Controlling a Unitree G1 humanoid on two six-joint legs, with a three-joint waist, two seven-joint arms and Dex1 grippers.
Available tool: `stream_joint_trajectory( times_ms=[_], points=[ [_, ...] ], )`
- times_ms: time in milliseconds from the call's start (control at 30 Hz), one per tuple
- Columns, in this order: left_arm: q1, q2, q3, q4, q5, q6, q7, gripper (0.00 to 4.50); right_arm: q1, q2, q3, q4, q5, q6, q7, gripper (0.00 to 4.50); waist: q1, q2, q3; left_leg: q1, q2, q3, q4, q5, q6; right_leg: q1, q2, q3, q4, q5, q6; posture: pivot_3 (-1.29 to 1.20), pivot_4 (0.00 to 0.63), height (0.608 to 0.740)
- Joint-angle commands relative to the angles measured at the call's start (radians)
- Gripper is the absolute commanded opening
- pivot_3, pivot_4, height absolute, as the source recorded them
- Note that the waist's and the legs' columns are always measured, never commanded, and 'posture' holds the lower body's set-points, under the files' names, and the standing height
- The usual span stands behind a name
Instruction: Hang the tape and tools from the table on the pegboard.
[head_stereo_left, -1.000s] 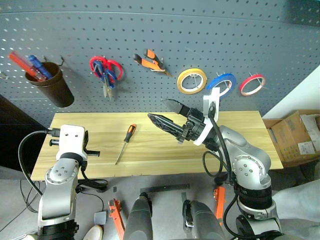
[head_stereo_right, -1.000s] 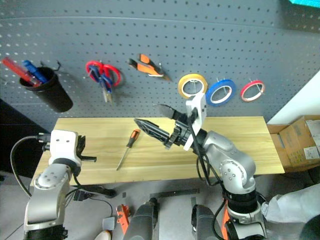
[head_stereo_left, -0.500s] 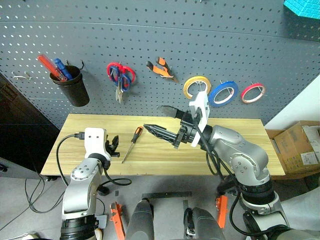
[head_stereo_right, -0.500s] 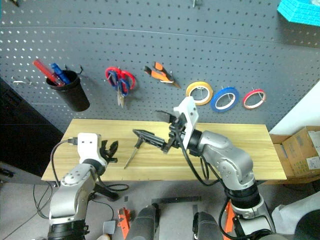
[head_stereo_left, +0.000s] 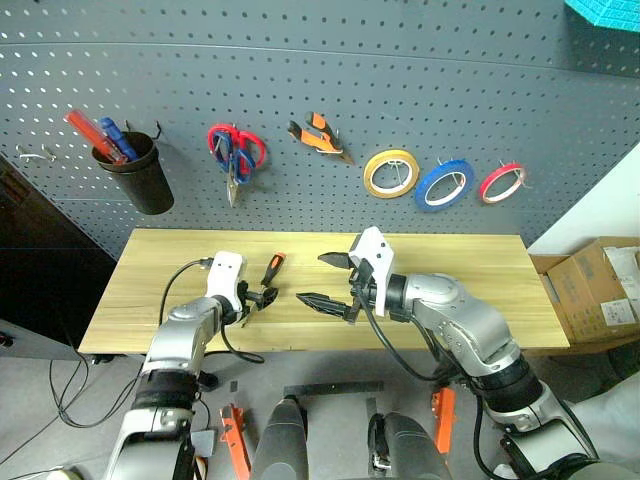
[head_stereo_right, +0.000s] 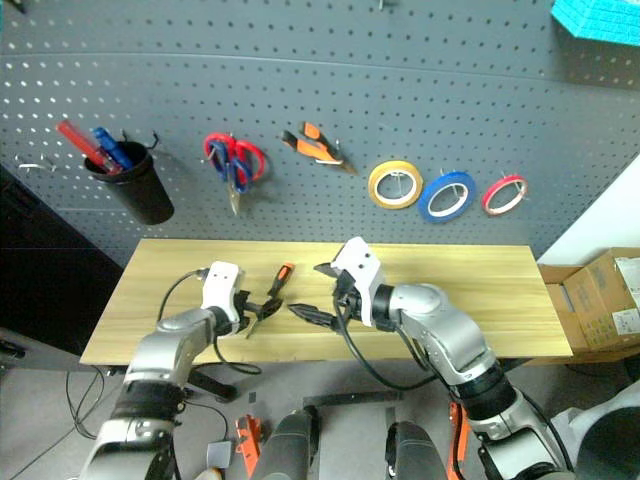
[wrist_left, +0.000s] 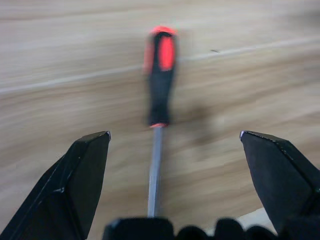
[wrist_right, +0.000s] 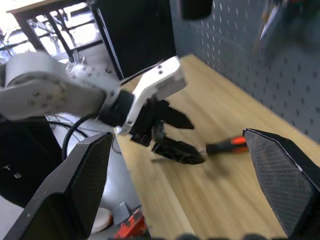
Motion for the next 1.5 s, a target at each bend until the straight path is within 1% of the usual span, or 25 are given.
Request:
stream_joint_trajectory(
  times_ms=[33, 167, 333, 533, 867, 1067, 1167, 1300, 1500],
  points=[
    [-0.062, 0.034, -0.026, 0.104, 0.042, -0.066, -0.013, 4.48, -0.011, 0.005, 0.004, -0.006, -0.019, -0.026, 0.022, 4.5, -0.003, 0.001, 0.007, 0.0, 0.0, 0.0, 0.0, 0.0, 0.0, 0.0, 0.0, 0.0, 0.0, 0.0, 0.0, 0.11, 0.277, 0.74],
    [-0.082, 0.06, -0.054, 0.149, 0.074, -0.079, -0.027, 4.48, -0.001, -0.019, 0.025, 0.003, -0.063, -0.036, 0.043, 4.5, -0.017, 0.005, 0.023, 0.0, 0.0, 0.001, 0.0, 0.0, 0.0, -0.001, 0.0, 0.001, 0.001, 0.0, 0.001, 0.1, 0.305, 0.74],
    [-0.069, 0.067, -0.066, 0.128, 0.076, -0.046, -0.052, 4.48, 0.025, -0.025, 0.023, -0.002, -0.087, -0.049, 0.046, 4.5, -0.022, 0.007, 0.043, -0.001, 0.0, -0.001, 0.0, 0.0, 0.0, -0.001, 0.001, 0.0, 0.005, -0.002, 0.004, 0.09, 0.315, 0.74],
    [-0.069, 0.052, -0.104, 0.157, 0.093, -0.021, -0.075, 4.48, 0.037, -0.004, 0.007, -0.013, -0.097, -0.044, 0.029, 4.5, -0.026, 0.01, 0.047, 0.0, 0.0, -0.001, 0.0, 0.0, 0.0, -0.001, 0.001, 0.0, 0.004, -0.002, 0.005, 0.07, 0.318, 0.74],
    [-0.089, 0.062, -0.089, 0.203, 0.104, 0.046, -0.038, 4.48, 0.041, 0.004, -0.011, -0.02, -0.1, -0.04, 0.019, 4.5, -0.028, 0.011, 0.048, 0.001, 0.0, -0.001, 0.0, 0.0, 0.0, -0.001, 0.001, 0.001, 0.005, -0.003, 0.004, 0.07, 0.315, 0.74],
    [-0.048, 0.071, -0.065, 0.117, 0.086, 0.133, -0.021, 4.48, 0.035, 0.008, -0.022, -0.022, -0.097, -0.037, 0.014, 4.5, -0.048, 0.011, 0.048, 0.001, 0.0, -0.001, 0.0, 0.0, 0.0, -0.001, 0.001, 0.001, 0.005, -0.003, 0.005, 0.07, 0.314, 0.74],
    [-0.025, 0.067, -0.064, 0.079, 0.08, 0.149, -0.023, 3.89, 0.034, 0.01, -0.024, -0.019, -0.097, -0.038, 0.015, 4.5, -0.051, 0.012, 0.048, 0.001, 0.0, -0.001, 0.0, 0.0, 0.0, 0.0, 0.001, 0.001, 0.004, -0.003, 0.005, 0.08, 0.313, 0.74],
    [-0.05, 0.05, -0.068, 0.1, 0.082, 0.132, -0.021, 3.89, 0.027, 0.012, -0.028, -0.008, -0.098, -0.044, 0.016, 4.5, -0.051, 0.013, 0.048, 0.001, 0.001, -0.001, -0.001, 0.0, 0.0, -0.001, 0.001, 0.001, 0.005, -0.003, 0.004, 0.08, 0.314, 0.74],
    [-0.15, 0.031, -0.075, 0.233, 0.1, 0.073, -0.015, 3.89, 0.018, 0.013, -0.038, 0.003, -0.1, -0.045, 0.015, 4.5, -0.048, 0.014, 0.05, 0.001, 0.0, -0.001, -0.001, 0.0, 0.0, 0.0, 0.0, 0.001, 0.004, -0.003, 0.003, 0.07, 0.317, 0.74]
  ],
)
